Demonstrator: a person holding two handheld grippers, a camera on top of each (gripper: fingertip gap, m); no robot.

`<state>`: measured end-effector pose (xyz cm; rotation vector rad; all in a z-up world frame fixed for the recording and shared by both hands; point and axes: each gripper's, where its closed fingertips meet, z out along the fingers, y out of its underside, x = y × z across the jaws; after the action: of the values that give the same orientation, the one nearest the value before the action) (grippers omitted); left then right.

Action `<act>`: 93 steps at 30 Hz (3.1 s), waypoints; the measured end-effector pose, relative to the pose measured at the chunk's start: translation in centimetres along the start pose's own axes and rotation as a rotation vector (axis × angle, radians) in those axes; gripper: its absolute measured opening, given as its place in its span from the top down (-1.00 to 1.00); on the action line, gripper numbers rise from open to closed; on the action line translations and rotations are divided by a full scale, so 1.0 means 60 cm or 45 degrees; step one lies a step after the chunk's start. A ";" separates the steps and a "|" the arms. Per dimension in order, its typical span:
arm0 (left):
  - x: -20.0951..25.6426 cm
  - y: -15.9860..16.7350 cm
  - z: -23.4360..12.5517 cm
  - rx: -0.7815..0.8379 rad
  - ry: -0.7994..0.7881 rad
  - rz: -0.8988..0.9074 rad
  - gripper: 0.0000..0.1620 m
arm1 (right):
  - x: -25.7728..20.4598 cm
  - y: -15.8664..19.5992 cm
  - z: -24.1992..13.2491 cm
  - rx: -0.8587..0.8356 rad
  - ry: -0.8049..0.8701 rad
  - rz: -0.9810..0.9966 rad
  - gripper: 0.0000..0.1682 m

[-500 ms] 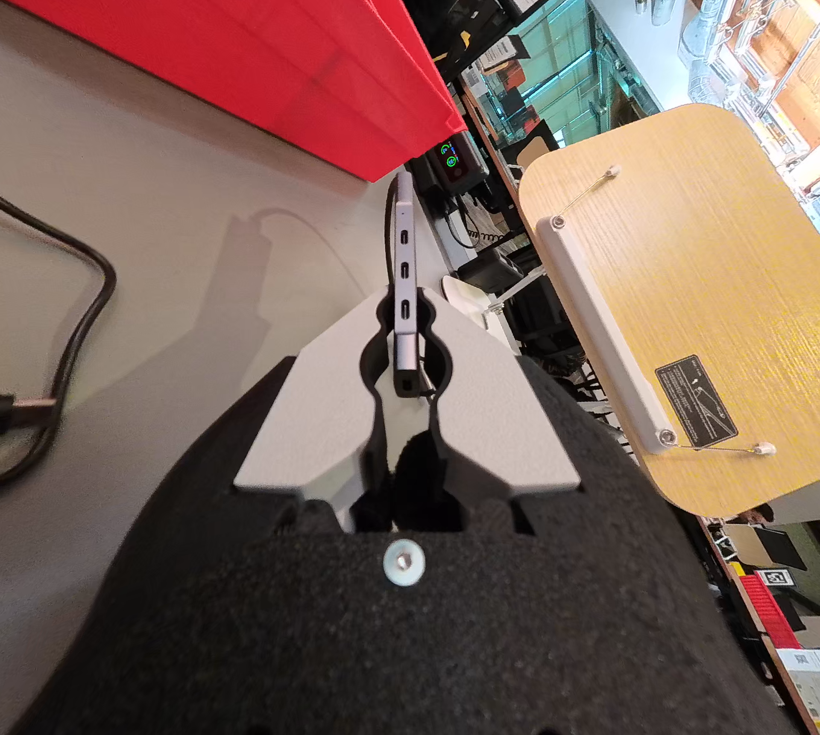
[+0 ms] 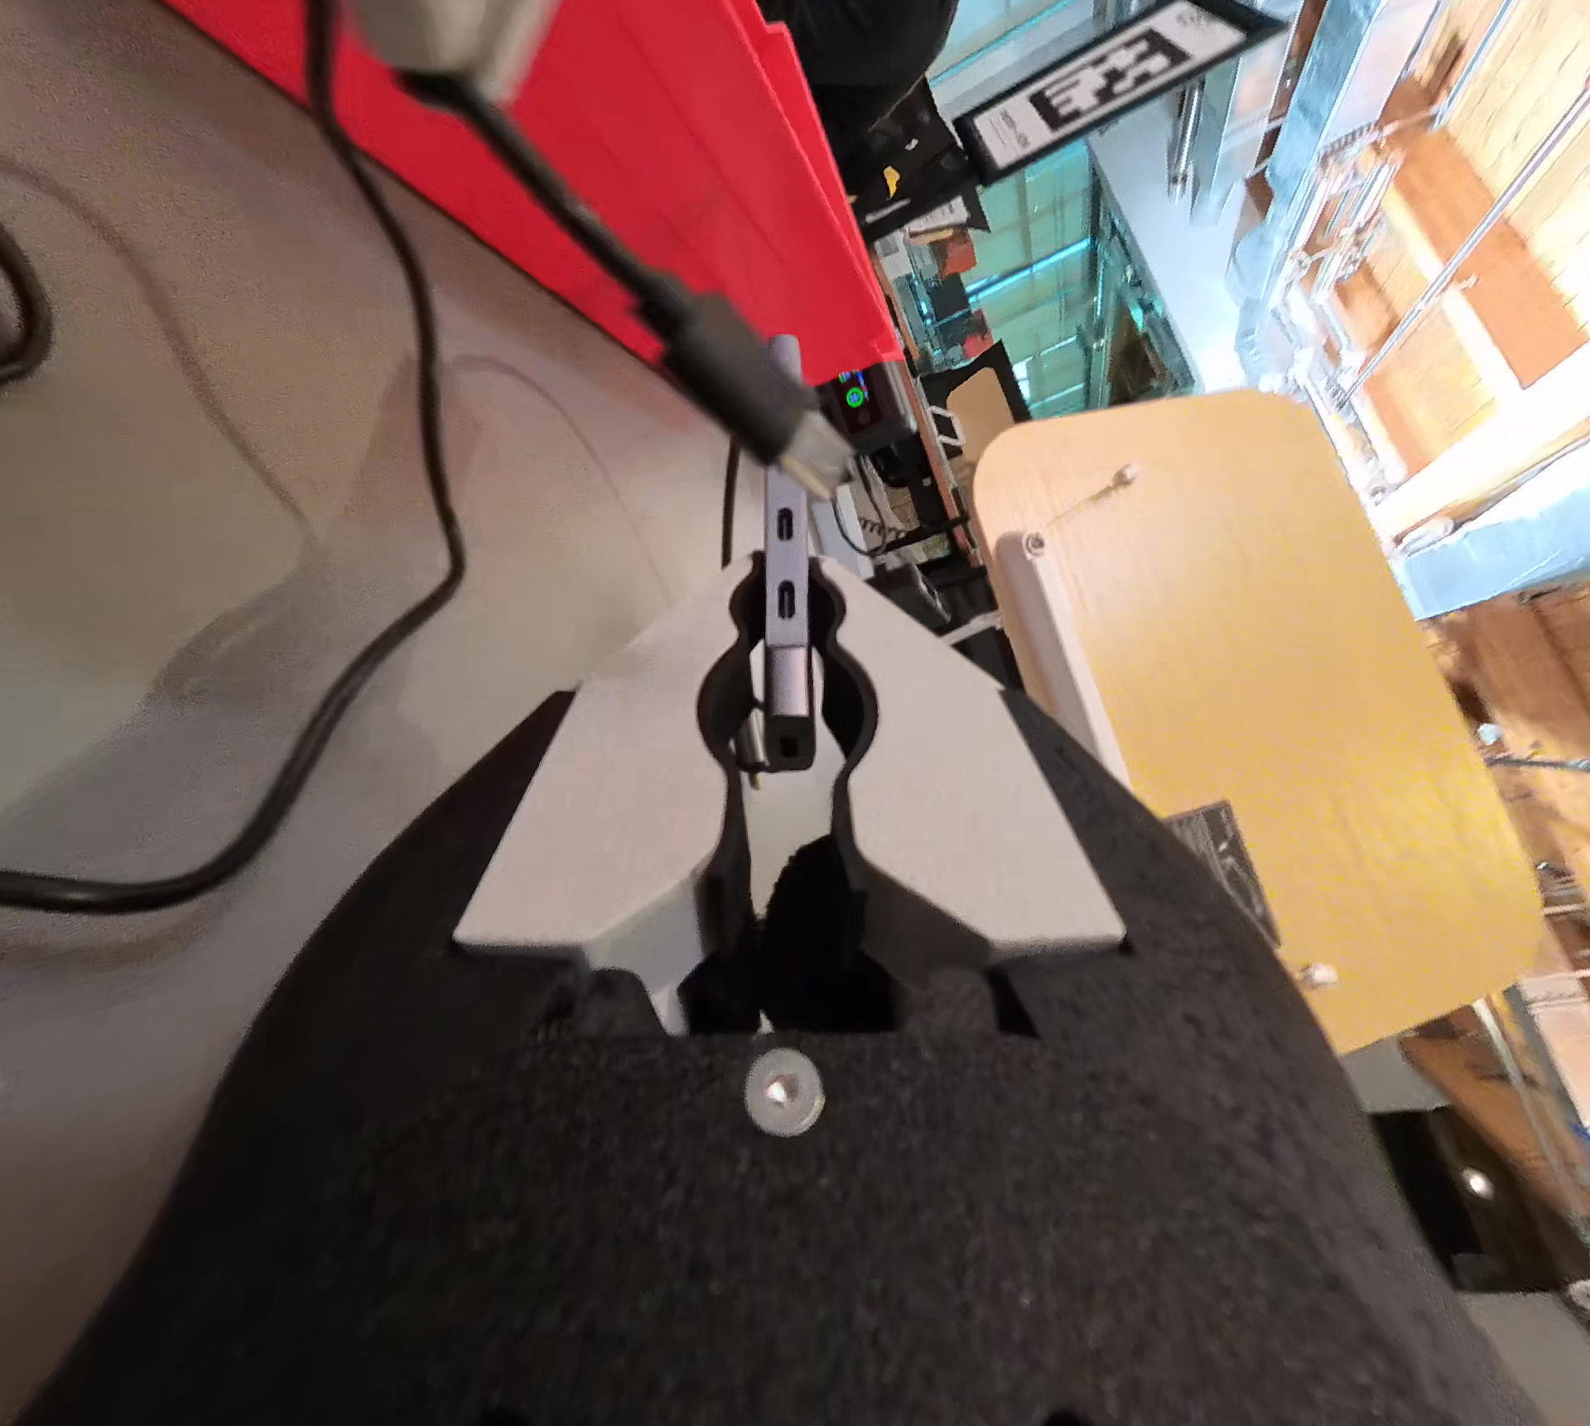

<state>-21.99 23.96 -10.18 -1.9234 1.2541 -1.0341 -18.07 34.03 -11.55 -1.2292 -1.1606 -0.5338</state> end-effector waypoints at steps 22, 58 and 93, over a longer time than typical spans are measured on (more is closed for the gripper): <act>-0.029 0.015 0.021 0.023 0.117 -0.445 0.98 | -0.014 -0.029 -0.008 0.019 0.031 -0.208 0.91; -0.023 0.014 0.012 0.019 0.213 -0.600 0.98 | -0.009 -0.034 -0.006 0.000 0.080 -0.378 0.91; -0.008 -0.018 0.003 0.127 0.182 -0.477 0.98 | 0.021 -0.046 -0.015 -0.013 0.188 -0.389 0.92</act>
<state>-21.47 24.82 -9.49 -2.0819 0.9111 -1.4159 -19.57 32.66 -9.14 -1.0069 -1.2267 -0.8460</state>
